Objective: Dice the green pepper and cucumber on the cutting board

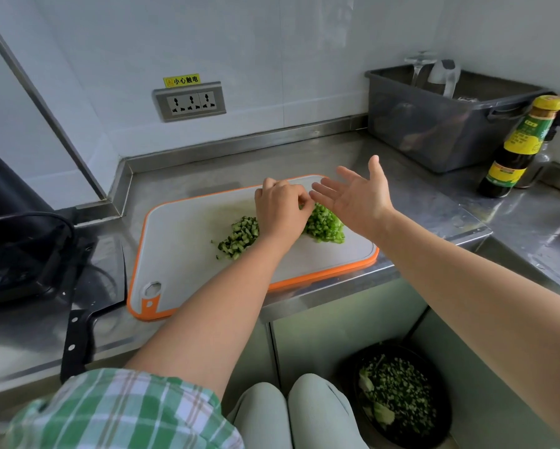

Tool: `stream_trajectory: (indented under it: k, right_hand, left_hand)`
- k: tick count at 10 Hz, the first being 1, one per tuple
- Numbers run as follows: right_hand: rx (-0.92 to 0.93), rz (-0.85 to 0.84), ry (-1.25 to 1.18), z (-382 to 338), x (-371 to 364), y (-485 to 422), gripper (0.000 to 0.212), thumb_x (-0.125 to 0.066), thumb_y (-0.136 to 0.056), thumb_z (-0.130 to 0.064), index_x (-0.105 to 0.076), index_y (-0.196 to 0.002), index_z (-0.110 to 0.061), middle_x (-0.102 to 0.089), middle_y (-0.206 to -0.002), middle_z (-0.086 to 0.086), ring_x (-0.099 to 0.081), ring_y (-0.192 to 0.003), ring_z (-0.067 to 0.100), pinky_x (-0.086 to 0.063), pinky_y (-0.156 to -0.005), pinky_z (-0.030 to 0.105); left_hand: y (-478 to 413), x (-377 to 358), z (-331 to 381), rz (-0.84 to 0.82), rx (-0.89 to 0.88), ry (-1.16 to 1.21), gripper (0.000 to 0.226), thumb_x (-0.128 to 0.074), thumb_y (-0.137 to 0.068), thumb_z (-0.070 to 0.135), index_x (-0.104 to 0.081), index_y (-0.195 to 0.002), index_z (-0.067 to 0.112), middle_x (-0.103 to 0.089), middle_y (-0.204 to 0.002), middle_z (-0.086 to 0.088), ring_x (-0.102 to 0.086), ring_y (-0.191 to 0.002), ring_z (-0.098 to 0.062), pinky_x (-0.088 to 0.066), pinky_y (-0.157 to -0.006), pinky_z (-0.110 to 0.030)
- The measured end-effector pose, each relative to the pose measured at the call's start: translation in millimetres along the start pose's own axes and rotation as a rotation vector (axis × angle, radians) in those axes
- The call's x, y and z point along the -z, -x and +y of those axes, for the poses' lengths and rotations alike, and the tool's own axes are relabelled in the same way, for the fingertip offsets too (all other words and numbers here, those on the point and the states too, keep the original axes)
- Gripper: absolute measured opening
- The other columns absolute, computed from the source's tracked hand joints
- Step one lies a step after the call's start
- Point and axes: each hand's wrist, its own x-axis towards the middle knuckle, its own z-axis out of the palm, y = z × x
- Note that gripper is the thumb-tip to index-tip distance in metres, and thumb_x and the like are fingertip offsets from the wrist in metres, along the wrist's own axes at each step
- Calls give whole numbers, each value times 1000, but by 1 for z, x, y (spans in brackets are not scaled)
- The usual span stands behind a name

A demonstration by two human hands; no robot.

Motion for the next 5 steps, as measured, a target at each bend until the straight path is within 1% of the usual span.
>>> stream_trajectory:
  k: [1,2,3,4,5]
  right_hand:
    - [17,68,106,-2,-3,1,70,-33,-99,-56,-30,-147,-5,-39,-143,27,-50,-123,43,-48,-98,47]
    - [57,92,247,1,-6,3,45,-46,-101,-30,-41,-134,-1,-52,-128,25,-60,-112,38,-52,-94,41]
    - [81,57,503,8,-9,8,21,-56,-96,-13,-56,-113,-2,-65,-95,15,-67,-85,24,-58,-79,30]
    - [124,95,740,20,-14,14,5,-60,-93,-13,-61,-89,-10,-61,-71,2,-56,-59,12,-47,-57,20]
    - [170,113,799,29,-22,17,8,-56,-93,-13,-61,-87,-10,-57,-66,1,-49,-52,11,-40,-53,21]
  left_hand:
    - [-1,2,-3,31,21,-59,15,-57,-88,27,-71,-83,27,-70,-88,5,-49,-96,-25,-27,-73,-30]
    - [0,8,-6,21,51,-109,23,-52,-91,31,-70,-79,22,-69,-86,0,-49,-99,-27,-28,-75,-33]
    - [1,16,-11,-43,60,-203,35,-50,-93,39,-72,-77,17,-67,-88,-5,-47,-102,-29,-31,-80,-36]
    - [6,26,-22,-109,51,-252,24,-61,-86,33,-67,-107,23,-66,-108,-2,-45,-111,-28,-32,-87,-35]
    - [10,39,-30,-158,88,-242,21,-60,-87,34,-68,-101,21,-65,-107,-5,-46,-110,-29,-33,-88,-35]
